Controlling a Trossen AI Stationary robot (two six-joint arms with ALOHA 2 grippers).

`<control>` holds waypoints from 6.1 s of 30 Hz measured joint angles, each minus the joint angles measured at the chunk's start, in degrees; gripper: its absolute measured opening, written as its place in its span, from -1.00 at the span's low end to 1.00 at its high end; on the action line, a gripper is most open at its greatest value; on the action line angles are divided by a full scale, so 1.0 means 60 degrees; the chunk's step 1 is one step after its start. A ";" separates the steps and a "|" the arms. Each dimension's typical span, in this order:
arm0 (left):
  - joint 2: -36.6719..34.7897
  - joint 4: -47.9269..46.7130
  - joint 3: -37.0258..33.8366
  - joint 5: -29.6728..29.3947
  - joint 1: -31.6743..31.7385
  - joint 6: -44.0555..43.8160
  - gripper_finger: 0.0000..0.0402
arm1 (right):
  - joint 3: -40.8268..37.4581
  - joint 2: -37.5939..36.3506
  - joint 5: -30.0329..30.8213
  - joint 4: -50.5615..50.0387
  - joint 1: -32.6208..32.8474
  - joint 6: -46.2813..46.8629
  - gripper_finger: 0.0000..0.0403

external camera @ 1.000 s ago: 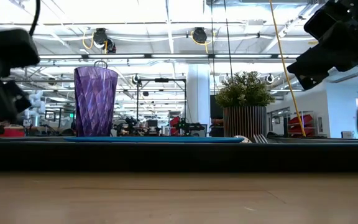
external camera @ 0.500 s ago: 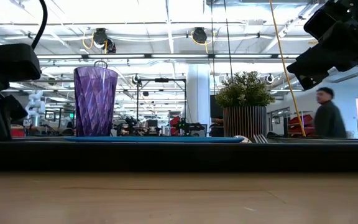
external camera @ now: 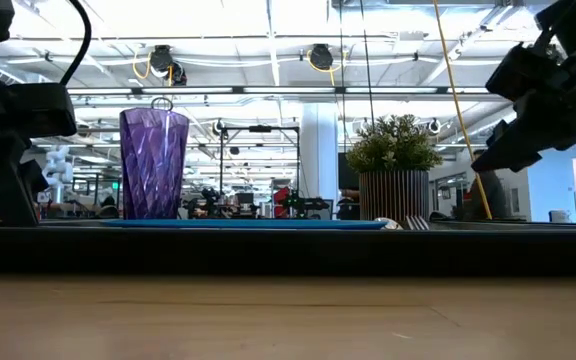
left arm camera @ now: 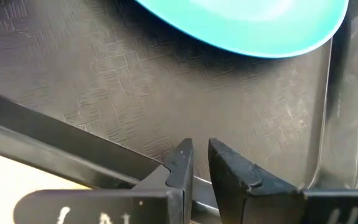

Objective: Pick and place plate/cup/fork/spoon on tray
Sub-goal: Adjust the black serving tray

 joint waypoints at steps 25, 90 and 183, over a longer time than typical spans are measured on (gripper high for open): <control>0.0018 0.0412 -0.0036 -0.0270 0.0000 0.0276 -0.72 | -0.0608 0.2997 -0.1439 0.2454 0.0895 0.2014 -0.47; -0.0022 -0.1041 0.1198 -0.0032 0.0510 0.2260 -0.72 | -0.0650 0.4639 -0.0973 0.2964 0.0618 0.1740 -0.47; 0.0018 -0.3852 0.1144 -0.0116 0.1026 0.1729 -0.72 | -0.0597 -0.0018 -0.1260 -0.0884 0.0622 0.2608 -0.47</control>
